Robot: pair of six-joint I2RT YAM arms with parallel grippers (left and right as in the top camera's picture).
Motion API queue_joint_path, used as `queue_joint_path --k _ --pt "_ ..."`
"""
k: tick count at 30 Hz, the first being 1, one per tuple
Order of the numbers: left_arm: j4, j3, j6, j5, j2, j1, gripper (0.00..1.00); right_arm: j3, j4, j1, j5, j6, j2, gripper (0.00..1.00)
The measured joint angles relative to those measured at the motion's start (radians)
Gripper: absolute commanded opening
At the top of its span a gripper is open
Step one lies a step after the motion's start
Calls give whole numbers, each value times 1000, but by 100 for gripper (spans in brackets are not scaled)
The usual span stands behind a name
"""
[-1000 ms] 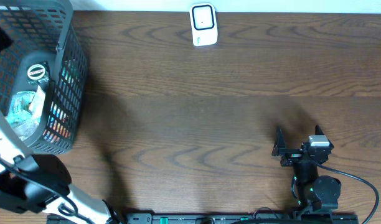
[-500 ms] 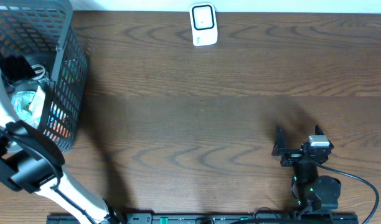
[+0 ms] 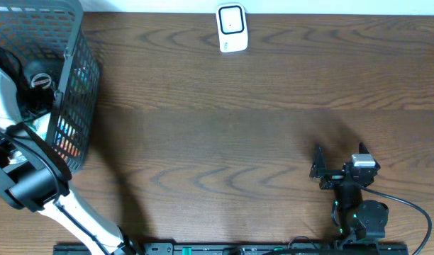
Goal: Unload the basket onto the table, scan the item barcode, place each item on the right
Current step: 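Reach the left gripper into the basket and grasp the yellow snack bag, then carry the yellow bag to the scanner and drop it on the table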
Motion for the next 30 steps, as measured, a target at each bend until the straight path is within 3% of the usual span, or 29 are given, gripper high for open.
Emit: queue_joint_path --k 12,16,19,20,26,30 --pt "201 -166 18 26 -9 0 91 0 0 0 0 0 0 99" --pt "248 -203 19 17 -20 1 39 0 0 0 0 0 0 99" --pt "253 -205 18 14 -23 1 19 0 0 0 0 0 0 99" --pt "253 -205 21 14 -24 0 8 0 0 0 0 0 0 99" --pt "245 -205 2 15 -37 1 8 0 0 0 0 0 0 99" --pt "242 -204 -80 29 -61 1 7 0 0 0 0 0 0 99"
